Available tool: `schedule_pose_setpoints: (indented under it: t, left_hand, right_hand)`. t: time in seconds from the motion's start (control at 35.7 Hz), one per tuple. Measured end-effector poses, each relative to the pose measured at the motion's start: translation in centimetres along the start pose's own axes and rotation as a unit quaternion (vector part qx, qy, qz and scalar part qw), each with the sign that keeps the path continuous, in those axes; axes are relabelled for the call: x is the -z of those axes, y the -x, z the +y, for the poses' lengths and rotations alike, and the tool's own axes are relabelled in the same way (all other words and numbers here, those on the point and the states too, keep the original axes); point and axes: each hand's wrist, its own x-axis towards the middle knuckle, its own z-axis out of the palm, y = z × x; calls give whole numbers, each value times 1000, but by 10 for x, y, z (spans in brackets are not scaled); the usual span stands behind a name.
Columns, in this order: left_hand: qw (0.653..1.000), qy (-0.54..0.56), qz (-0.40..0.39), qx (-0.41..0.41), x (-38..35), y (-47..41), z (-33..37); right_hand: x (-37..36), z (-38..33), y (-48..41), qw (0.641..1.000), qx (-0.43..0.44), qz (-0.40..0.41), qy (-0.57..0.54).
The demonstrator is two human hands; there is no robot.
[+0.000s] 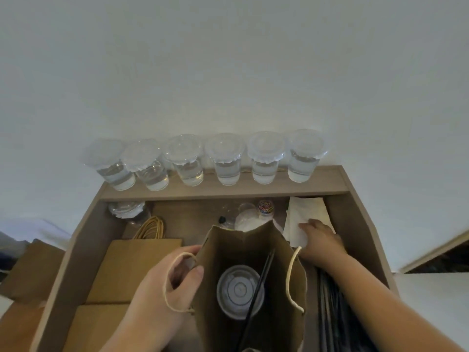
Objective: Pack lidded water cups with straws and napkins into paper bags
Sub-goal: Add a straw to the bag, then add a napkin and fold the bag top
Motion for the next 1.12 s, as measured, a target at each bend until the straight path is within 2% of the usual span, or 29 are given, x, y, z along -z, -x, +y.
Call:
schedule_pose_setpoints:
  t: [0.14,0.2,0.28,0.42,0.5,0.56,0.67,0.73,0.78,0.84,0.9,0.92,0.95,1.01,1.12]
  left_hand:
    - [999,38,12,2,0,1,-15]
    - [1000,15,12,-14,1,3,-16]
    - [1000,-23,8,-6,2,6,1]
    - [998,-56,4,-5,-1,9,17]
    - [998,-69,-1,4,-2,9,17]
    - [998,-68,-4,13,-3,9,21]
    - [998,-52,-19,25,-1,8,21]
    - [998,-39,-36,27,1,8,23]
    - [998,-46,-33,26,-1,7,25]
    - [996,-48,-38,62,-4,3,19]
    - [992,-22,-55,108,-4,-2,13]
    - [994,-21,-53,97,-3,-3,14]
    - [996,-29,-54,65,0,-2,17]
    - [997,-21,-67,27,8,1,21]
    - [995,0,-97,8,14,0,15]
  right_hand:
    - [-3,8,-13,1000,6,4,-14]
    - [-7,9,-17,1000,5,12,-25]
    - [-9,9,-16,996,13,76,-54]
    - [15,2,10,963,-15,161,-215]
    - [53,-11,41,929,-2,214,-303]
    - [91,-26,71,898,23,292,-329]
    - [163,-70,152,769,152,462,-415]
    - [177,-98,197,733,267,471,-411]
    - [177,-125,228,744,404,380,-373]
    - [171,-146,246,800,477,200,-303]
    - [162,-159,248,875,448,0,-181]
    - [157,-161,245,900,416,-63,-117]
    - [149,-161,243,918,381,-89,-63]
    - [137,-156,239,944,322,-66,17]
    - [128,-143,233,978,203,-2,51]
